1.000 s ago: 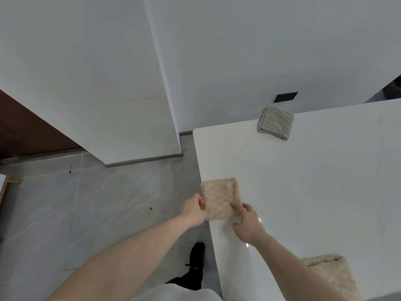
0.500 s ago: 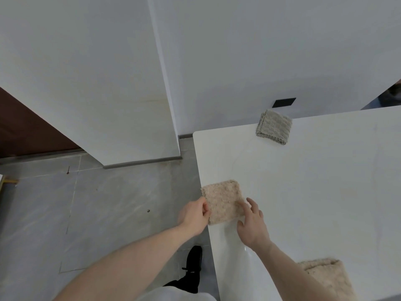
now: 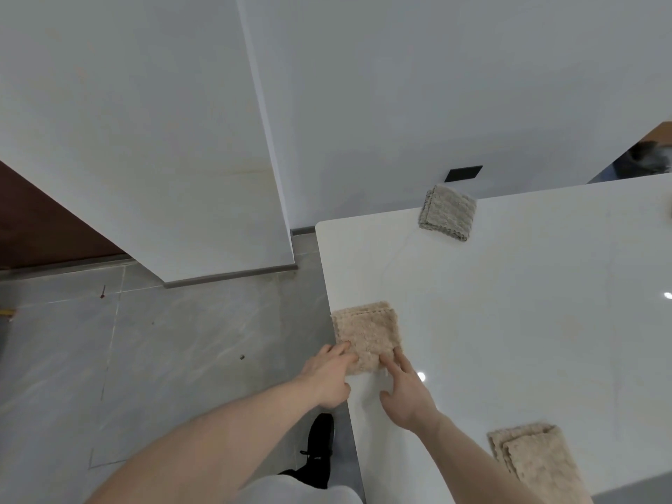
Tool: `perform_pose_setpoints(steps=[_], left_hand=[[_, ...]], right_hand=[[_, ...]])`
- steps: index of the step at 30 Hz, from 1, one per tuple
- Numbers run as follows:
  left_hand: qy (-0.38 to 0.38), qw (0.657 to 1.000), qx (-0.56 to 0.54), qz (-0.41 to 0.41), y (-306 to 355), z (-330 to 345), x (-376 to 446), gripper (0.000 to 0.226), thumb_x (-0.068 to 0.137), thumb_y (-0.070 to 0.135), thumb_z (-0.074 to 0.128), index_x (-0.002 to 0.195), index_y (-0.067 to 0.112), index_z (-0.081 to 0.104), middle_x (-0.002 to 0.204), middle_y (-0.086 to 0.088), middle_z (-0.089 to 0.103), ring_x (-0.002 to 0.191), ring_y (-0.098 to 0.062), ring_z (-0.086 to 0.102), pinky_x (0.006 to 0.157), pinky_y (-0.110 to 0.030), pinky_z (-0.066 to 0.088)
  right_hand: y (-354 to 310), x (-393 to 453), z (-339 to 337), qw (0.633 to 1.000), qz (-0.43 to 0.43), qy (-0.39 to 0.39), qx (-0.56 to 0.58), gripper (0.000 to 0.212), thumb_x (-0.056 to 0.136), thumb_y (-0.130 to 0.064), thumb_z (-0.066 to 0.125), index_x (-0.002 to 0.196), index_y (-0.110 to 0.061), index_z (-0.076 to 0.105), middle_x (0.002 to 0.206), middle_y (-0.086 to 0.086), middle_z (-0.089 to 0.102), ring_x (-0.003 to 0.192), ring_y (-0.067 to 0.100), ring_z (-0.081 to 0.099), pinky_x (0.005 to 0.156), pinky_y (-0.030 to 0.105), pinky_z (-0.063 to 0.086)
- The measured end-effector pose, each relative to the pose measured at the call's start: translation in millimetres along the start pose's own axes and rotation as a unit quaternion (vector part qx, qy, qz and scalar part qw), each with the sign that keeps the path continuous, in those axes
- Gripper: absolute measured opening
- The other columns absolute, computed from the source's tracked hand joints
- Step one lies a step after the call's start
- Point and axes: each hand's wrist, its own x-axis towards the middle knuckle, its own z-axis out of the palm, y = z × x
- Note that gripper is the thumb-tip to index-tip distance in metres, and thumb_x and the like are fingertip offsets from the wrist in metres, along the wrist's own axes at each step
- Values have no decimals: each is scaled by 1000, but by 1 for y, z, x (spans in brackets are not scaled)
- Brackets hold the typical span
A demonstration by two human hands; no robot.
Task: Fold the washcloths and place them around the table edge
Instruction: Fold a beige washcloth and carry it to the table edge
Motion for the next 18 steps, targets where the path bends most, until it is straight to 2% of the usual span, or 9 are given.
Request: perform_pose_setpoints(steps=[3,5,7,10,14,16,18], left_hand=[[95,995,-5,30,2,-6,-2,59,90,8,51,146,26,43,163,4,19,141,-23,31,111,-41,39],[82,996,3,29,1,-6,0,65,90,4,49,151,26,39,167,3,10,145,-25,26,114,-42,37],[28,999,25,7,-2,-7,0,74,89,4,47,157,27,30,170,2,1,150,-25,18,118,-43,31],[-41,998,45,-21,-4,-12,4,85,85,3,45,160,32,19,169,7,-10,153,-28,11,121,-44,27],[-90,993,60,-52,4,-22,12,78,90,11,46,160,36,20,169,12,-12,153,-36,10,120,-46,29],[-96,992,58,-52,12,-30,13,71,92,15,45,158,33,26,170,9,-5,151,-36,16,117,-46,33],[-60,997,27,-40,17,-32,8,68,91,15,45,155,30,32,167,7,14,145,-33,28,113,-45,38]], right_hand=[[-3,-7,5,998,-18,56,3,78,84,-14,52,155,-32,25,166,-6,-9,144,23,33,99,30,48],[-5,-13,9,997,-20,73,-2,78,82,-12,51,154,-33,26,165,-7,-13,143,23,33,91,28,51],[-2,-16,15,998,-17,52,-19,82,82,-13,52,155,-33,21,165,-7,-14,144,22,33,87,28,52],[3,-13,16,1000,-4,0,-27,88,82,-19,53,158,-34,10,166,-6,-12,147,22,29,92,28,49],[-2,-6,8,999,25,-38,-6,82,86,-28,56,157,-34,15,167,-2,-5,145,27,33,109,36,41],[-8,-7,2,999,36,-34,4,78,86,-28,55,156,-33,20,167,0,1,144,28,35,111,37,39],[-12,-12,-3,999,31,-20,9,75,86,-27,54,155,-31,25,166,1,6,143,28,38,110,37,40]])
